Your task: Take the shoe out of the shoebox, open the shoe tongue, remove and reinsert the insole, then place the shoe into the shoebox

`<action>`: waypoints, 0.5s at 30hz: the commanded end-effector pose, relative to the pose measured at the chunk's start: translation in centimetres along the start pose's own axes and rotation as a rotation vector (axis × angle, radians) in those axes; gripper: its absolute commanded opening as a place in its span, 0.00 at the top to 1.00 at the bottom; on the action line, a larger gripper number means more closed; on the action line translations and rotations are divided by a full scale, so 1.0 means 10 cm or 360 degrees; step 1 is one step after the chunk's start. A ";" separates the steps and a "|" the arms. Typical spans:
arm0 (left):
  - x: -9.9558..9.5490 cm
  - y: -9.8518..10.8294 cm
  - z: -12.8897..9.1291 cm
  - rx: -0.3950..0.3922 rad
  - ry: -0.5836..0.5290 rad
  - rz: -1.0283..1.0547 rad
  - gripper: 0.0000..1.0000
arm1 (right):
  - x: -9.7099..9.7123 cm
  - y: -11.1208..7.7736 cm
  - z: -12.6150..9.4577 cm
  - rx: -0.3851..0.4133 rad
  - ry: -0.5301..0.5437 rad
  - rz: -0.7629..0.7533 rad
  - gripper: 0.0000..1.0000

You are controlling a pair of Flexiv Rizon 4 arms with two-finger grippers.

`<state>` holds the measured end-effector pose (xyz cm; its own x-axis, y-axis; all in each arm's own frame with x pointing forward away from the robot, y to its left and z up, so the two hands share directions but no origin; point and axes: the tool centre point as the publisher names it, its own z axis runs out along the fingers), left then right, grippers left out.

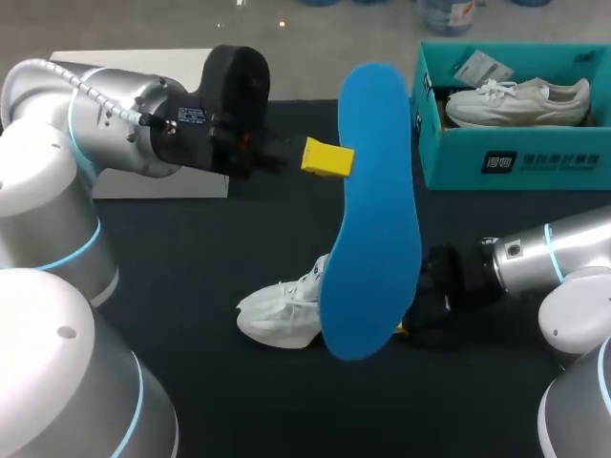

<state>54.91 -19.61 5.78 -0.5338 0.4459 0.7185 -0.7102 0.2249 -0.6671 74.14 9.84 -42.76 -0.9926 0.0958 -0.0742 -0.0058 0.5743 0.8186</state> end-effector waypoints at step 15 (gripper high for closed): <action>0.00 0.02 0.00 0.0005 -0.0001 0.0001 1.00 | 0.03 0.22 -0.43 0.0485 0.0142 0.0166 0.00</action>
<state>54.76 -19.45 5.76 -0.5346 0.4441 0.7190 -0.7114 0.2227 -0.6666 73.16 7.98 -39.96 -0.9941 0.1028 0.0354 0.0974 0.6963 0.7111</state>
